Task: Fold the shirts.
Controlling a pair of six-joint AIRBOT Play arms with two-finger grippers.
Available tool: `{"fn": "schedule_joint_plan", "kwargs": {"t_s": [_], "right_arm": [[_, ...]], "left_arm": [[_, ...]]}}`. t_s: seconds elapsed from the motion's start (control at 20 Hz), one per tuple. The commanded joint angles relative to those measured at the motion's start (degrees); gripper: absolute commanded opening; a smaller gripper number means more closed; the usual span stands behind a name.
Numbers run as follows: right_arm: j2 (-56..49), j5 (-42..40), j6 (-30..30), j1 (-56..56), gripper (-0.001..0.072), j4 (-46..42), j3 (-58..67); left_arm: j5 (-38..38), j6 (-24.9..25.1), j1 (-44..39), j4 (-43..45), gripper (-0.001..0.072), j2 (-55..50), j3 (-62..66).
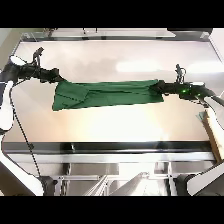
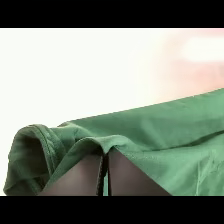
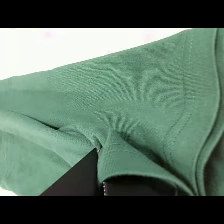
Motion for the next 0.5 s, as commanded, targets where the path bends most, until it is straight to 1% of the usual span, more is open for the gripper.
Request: {"fn": "schedule_joint_plan", "kwargs": {"t_s": [0.0, 0.05, 0.1, 0.25, 0.35, 0.4, 0.45], "right_arm": [[0.0, 0.02, 0.0, 0.02, 0.0175, -0.44, 0.04], [0.02, 0.98, 0.02, -0.13, 0.0447, -0.44, 0.04], [0.26, 2.05, 0.02, -0.68, 0.0485, -0.46, 0.04], [2.19, 6.12, 0.04, -4.79, 0.0485, -0.57, 0.04], [3.93, 8.85, 0.07, -8.68, 0.0486, -1.36, 0.04], [4.66, 9.2, 0.26, -10.58, 0.0546, -1.99, 0.04], [4.76, 9.22, 1.51, -12.0, 0.0659, -2.64, 0.07]], "left_arm": [[-1.29, -0.13, -0.15, 0.68, 0.029, -0.13, 0.48], [-1.62, -0.13, -0.13, 0.7, 0.0339, -0.07, 0.52], [-1.6, -0.13, 0.04, 0.72, 0.0339, 0.24, 0.52], [-1.66, -0.22, 2.14, 0.7, 0.0339, 2.32, 0.52], [-3.13, -1.25, 4.33, 0.7, 0.0339, 4.13, 0.52], [-4.13, -1.75, 5.44, 0.68, 0.034, 5.03, 0.52], [-4.9, -3.5, 6.58, 0.57, 0.0362, 6.01, 0.52]]}}
